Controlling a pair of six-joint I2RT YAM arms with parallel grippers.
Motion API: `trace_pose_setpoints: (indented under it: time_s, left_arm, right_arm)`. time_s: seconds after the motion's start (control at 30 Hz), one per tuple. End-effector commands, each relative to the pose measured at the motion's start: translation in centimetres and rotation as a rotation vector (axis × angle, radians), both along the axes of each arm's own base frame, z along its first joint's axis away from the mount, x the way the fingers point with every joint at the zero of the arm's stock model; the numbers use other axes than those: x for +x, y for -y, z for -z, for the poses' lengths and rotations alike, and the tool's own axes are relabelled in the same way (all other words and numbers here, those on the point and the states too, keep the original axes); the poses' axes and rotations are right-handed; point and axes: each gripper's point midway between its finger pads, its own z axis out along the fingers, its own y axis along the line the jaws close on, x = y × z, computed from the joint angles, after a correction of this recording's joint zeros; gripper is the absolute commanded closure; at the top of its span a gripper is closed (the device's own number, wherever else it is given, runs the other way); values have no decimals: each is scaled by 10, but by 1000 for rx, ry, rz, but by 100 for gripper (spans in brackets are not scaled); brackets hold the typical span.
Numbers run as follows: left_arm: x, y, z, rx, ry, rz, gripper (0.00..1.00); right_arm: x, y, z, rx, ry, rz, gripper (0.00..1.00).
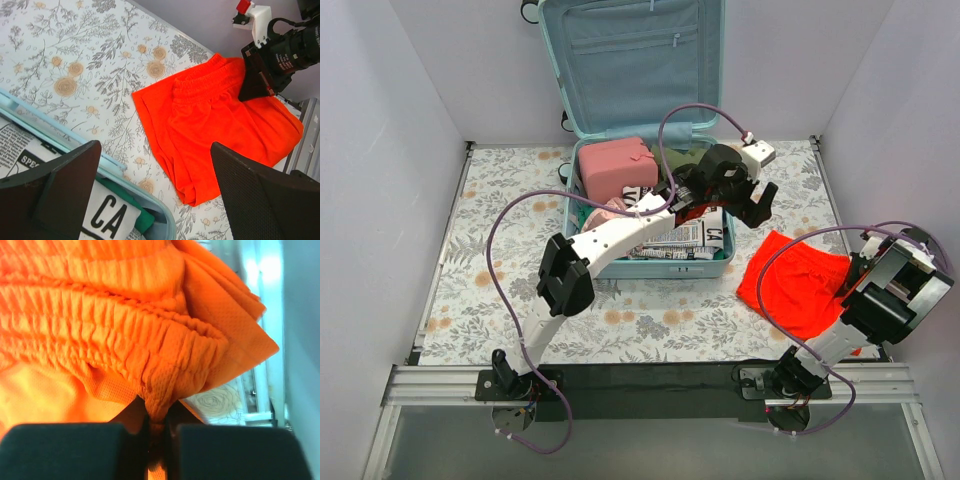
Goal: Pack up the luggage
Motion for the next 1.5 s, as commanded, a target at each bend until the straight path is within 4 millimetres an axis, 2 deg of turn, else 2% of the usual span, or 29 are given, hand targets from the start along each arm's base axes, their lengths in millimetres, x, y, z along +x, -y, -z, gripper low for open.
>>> trace_pose_setpoints:
  time_s: [0.0,0.03,0.1,0.13,0.17,0.2,0.23,0.27,0.33,0.37,0.4,0.43,0.47,0.53,0.57,0.6,0.7,0.77,0.8,0.83,0.87,0.9,0.97,1.0,1.07,1.1,1.27,1.3,1.47]
  left_arm:
    - [-8,-30,-63,-69,31,-16,9]
    - [-8,-34,-64,-69,22,-17,9]
    - [-3,-46,-60,-57,-10,-31,9]
    - [-2,-54,-70,-71,-10,-36,9]
    - [8,-67,-70,-70,-20,-62,9]
    - [11,-75,-64,-58,-48,-75,9]
    - [13,-86,-72,-74,-61,-91,9]
    - [26,-101,-71,-71,-76,-124,10]
    - [32,-120,-64,-52,-117,-157,10]
    - [40,-136,-71,-59,-115,-183,10]
    - [41,-145,-69,-51,-124,-195,10]
    - [42,-153,-60,-33,-139,-205,11]
    - [42,-166,-69,-41,-121,-215,11]
    - [42,-179,-75,-50,-100,-227,10]
    - [44,-190,-65,-32,-110,-251,10]
    - [42,-200,-76,-45,-94,-268,10]
    - [44,-228,-68,-12,-133,-329,10]
    - [52,-252,-57,7,-173,-393,10]
    - [52,-260,-53,5,-202,-411,10]
    - [50,-270,-58,-7,-198,-426,10]
    - [57,-287,-56,-8,-206,-464,10]
    - [55,-293,-48,3,-225,-476,10]
    - [56,-311,-49,8,-217,-509,10]
    - [54,-317,-42,24,-230,-520,10]
    - [54,-329,-41,38,-228,-542,10]
    - [53,-333,-37,48,-240,-550,10]
    - [55,-360,-21,80,-283,-609,10]
    - [55,-364,-18,87,-295,-621,9]
    - [58,-387,-5,101,-340,-674,10]
  right_arm:
    - [-4,-32,-2,168,12,-47,99]
    - [4,-28,-19,150,55,-61,99]
    - [10,-35,-44,176,98,-69,99]
    - [14,-35,-57,174,128,-74,99]
    - [25,-30,-82,136,195,-77,99]
    - [28,-35,-96,151,229,-78,99]
    - [31,-36,-112,135,267,-79,99]
    - [37,-34,-128,121,303,-83,99]
    - [38,-44,-144,148,324,-87,99]
    - [39,-48,-151,154,339,-91,99]
    - [41,-53,-157,176,350,-80,99]
    - [43,-58,-161,185,362,-79,99]
    - [45,-65,-164,214,372,-78,99]
    - [51,-80,-169,261,371,-66,99]
    - [54,-86,-174,283,383,-69,99]
    - [60,-97,-178,296,388,-92,99]
    - [76,-125,-191,343,398,-115,99]
    - [87,-133,-204,316,440,-130,99]
    - [91,-147,-209,329,448,-164,99]
    - [97,-152,-217,336,471,-179,99]
    - [103,-159,-224,364,490,-179,99]
    - [107,-172,-228,374,497,-221,99]
    - [119,-184,-240,387,526,-241,99]
    - [122,-199,-244,408,526,-263,99]
    - [132,-213,-254,414,555,-294,99]
    - [133,-231,-256,440,545,-315,99]
    - [145,-281,-260,486,540,-383,99]
    - [144,-300,-261,490,534,-422,99]
    - [150,-351,-251,494,493,-457,99]
